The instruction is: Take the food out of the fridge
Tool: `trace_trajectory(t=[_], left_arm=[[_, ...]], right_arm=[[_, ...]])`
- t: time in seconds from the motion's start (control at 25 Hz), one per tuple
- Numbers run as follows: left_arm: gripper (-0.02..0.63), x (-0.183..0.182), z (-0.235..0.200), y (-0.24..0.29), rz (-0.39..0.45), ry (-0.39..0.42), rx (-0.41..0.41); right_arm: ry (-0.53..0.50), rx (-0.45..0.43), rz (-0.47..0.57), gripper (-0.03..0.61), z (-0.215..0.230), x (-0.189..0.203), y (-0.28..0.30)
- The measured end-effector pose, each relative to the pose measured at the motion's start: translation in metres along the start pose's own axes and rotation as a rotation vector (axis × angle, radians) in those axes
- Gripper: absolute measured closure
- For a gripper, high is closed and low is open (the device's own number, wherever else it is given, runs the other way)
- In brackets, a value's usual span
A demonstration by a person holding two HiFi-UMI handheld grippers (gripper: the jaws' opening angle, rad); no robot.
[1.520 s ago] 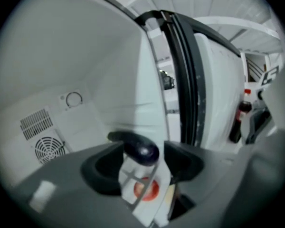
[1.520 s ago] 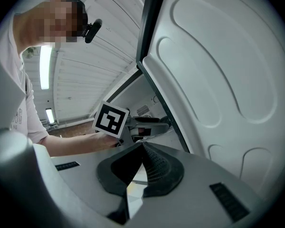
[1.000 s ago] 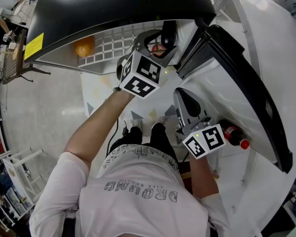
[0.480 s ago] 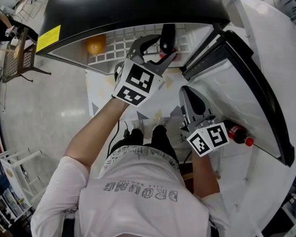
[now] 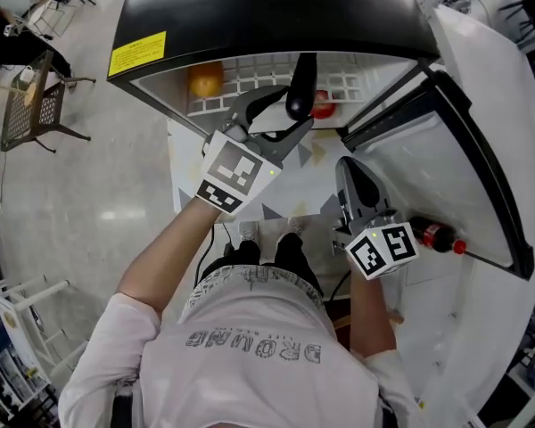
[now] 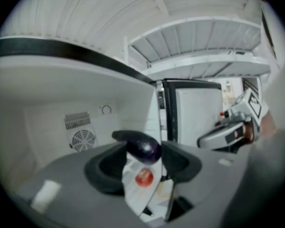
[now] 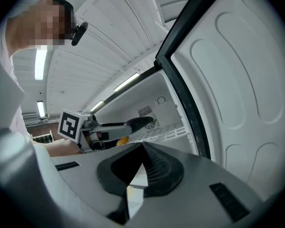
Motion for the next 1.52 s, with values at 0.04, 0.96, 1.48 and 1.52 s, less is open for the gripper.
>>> trace_trajectory(t=[0.04,0.96,1.48,1.52], left_arm=[[0.383,0.002,-0.002,-0.007,0.01,-0.003,0.0],[0.383,0.051,-0.014,-0.113,0.173,-0.097,0.098],[0.383,0.061,-0.012,-0.136,0.189,-0.123,0.075],[0.383,0.062,-0.011,-0.137,0.189,-0.125,0.074]], right_arm=[[-0.005,0.007,0.001,0.577,-0.003,0.0,0.001],[-0.101,0.045,0.028,0.577,-0.062,-0.014,0.017],[-0.116,0.019,0.033,0.577,-0.067,-0.02,0.016],[-0.117,0.016,0.032,0.577,-0.067,-0.02,0.015]])
Point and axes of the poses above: the fingertips, and each gripper's own axes: y forward along the fingers, z to its right, x out of its underside, the point moved 9 cm from there along -y, backward along the fingers, and after that the axes turned 4 degrees about -x, right-handed, at the moved point
